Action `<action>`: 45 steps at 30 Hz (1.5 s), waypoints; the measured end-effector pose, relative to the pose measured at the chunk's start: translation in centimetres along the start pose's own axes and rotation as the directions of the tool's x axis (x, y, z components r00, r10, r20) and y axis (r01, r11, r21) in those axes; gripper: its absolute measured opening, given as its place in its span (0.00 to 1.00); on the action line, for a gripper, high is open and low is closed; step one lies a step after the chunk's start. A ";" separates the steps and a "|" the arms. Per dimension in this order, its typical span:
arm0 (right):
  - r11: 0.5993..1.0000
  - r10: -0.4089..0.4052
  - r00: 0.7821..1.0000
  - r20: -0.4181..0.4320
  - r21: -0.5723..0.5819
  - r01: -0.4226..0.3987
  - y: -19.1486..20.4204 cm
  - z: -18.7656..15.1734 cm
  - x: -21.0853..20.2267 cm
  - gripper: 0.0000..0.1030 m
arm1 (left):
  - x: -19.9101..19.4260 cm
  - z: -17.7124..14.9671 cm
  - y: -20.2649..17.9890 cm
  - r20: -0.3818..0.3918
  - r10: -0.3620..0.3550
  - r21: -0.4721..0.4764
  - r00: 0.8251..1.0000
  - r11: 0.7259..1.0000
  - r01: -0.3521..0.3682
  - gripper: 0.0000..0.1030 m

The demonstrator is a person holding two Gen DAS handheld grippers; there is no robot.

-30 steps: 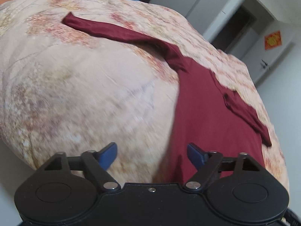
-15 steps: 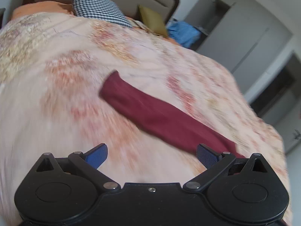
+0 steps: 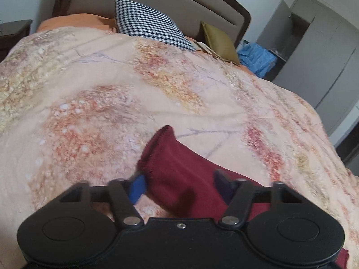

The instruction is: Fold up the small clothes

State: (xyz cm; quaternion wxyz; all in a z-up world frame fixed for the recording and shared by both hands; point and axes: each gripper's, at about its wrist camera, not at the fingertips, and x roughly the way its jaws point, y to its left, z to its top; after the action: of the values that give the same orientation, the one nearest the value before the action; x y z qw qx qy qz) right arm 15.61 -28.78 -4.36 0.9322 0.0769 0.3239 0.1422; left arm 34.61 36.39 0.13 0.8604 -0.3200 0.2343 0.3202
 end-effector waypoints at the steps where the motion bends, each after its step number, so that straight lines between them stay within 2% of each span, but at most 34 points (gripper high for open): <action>1: 1.000 0.000 1.000 -0.003 0.004 0.000 -0.1 0.0 0.1 1.00 | 0.2 0.1 0.0 0.000 0.012 -0.001 1.000 1.000 -0.012 0.31; 2: 1.000 0.000 1.000 -0.003 0.007 0.000 -0.1 0.0 0.2 1.00 | 0.4 0.1 0.0 0.005 0.026 0.004 1.000 1.000 -0.026 0.22; 3: 1.000 0.001 1.000 -0.001 0.008 0.000 -0.2 -0.1 0.2 1.00 | 0.4 0.2 0.0 0.015 0.044 0.012 0.999 0.999 -0.044 0.05; 6: 1.000 0.000 1.000 0.001 0.007 0.000 -0.3 -0.2 0.0 1.00 | 0.3 0.9 -0.4 0.053 0.055 0.029 0.997 0.998 -0.057 0.05; 9: 1.000 0.002 1.000 0.001 0.007 -0.002 -0.5 -0.2 -0.3 1.00 | -0.5 3.0 -3.2 0.101 0.048 0.123 0.994 0.991 -0.060 0.04; 11: 1.000 0.011 1.000 0.018 -0.001 -0.011 -0.7 -0.1 -0.8 1.00 | -2.4 4.9 -6.1 0.178 -0.012 0.182 0.984 0.983 -0.020 0.04; 15: 1.000 -0.001 0.998 0.059 -0.006 0.001 -1.7 -0.2 -1.8 1.00 | -8.2 7.7 -13.3 0.284 -0.194 0.287 0.939 0.951 0.110 0.04; 18: 0.999 0.002 0.997 0.075 0.033 -0.004 -3.1 -0.4 -2.3 1.00 | -12.7 7.1 -18.9 0.305 -0.324 0.406 0.896 0.895 0.185 0.04; 21: 0.997 0.000 0.996 0.089 0.072 -0.006 -4.5 -0.5 -2.8 1.00 | -15.9 4.5 -23.4 0.253 -0.428 0.504 0.867 0.824 0.260 0.04; 24: 0.994 -0.005 0.995 0.103 0.106 -0.006 -5.9 -0.7 -3.6 1.00 | -17.9 0.6 -27.3 0.176 -0.494 0.569 0.852 0.757 0.321 0.04; 27: 0.993 -0.021 0.992 0.122 0.121 0.006 -7.1 -0.9 -4.5 1.00 | -19.2 -4.2 -30.8 0.067 -0.566 0.624 0.822 0.667 0.408 0.05; 30: 0.991 -0.046 0.990 0.133 0.133 0.028 -8.2 -1.2 -5.3 1.00 | -19.7 -10.0 -33.6 -0.042 -0.605 0.653 0.795 0.586 0.480 0.06; 36: 0.982 -0.091 0.988 0.123 0.177 0.069 -10.4 -2.0 -6.3 1.00 | -17.6 -22.2 -37.0 -0.209 -0.575 0.692 0.791 0.484 0.535 0.10; 38: 0.979 -0.103 0.989 0.109 0.186 0.082 -10.9 -2.3 -6.3 1.00 | -16.4 -25.3 -37.1 -0.269 -0.559 0.680 0.784 0.467 0.566 0.19; 40: 0.977 -0.113 0.989 0.096 0.191 0.093 -11.3 -2.7 -6.4 1.00 | -15.8 -27.9 -37.0 -0.311 -0.549 0.668 0.776 0.454 0.589 0.44; 41: 0.976 -0.118 0.989 0.092 0.192 0.099 -11.4 -2.8 -6.4 1.00 | -15.4 -28.8 -36.9 -0.323 -0.546 0.665 0.773 0.451 0.595 0.51; 42: 0.976 -0.124 0.988 0.089 0.192 0.106 -11.6 -2.9 -6.5 1.00 | -15.4 -29.6 -36.9 -0.328 -0.543 0.665 0.773 0.449 0.597 0.65; 43: 0.975 -0.130 0.988 0.086 0.192 0.112 -11.7 -3.1 -6.5 1.00 | -15.3 -29.9 -36.9 -0.329 -0.539 0.669 0.776 0.447 0.594 0.75; 45: 0.974 -0.135 0.988 0.076 0.191 0.118 -11.8 -3.2 -6.4 1.00 | -15.6 -30.3 -36.9 -0.333 -0.536 0.682 0.776 0.432 0.590 0.80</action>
State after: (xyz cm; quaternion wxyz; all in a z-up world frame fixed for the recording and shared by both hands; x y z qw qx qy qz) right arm 11.36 -41.81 -5.93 0.9415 0.1491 0.2982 0.0481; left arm 43.77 -12.86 3.65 0.9595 -0.0010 0.2529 -0.1238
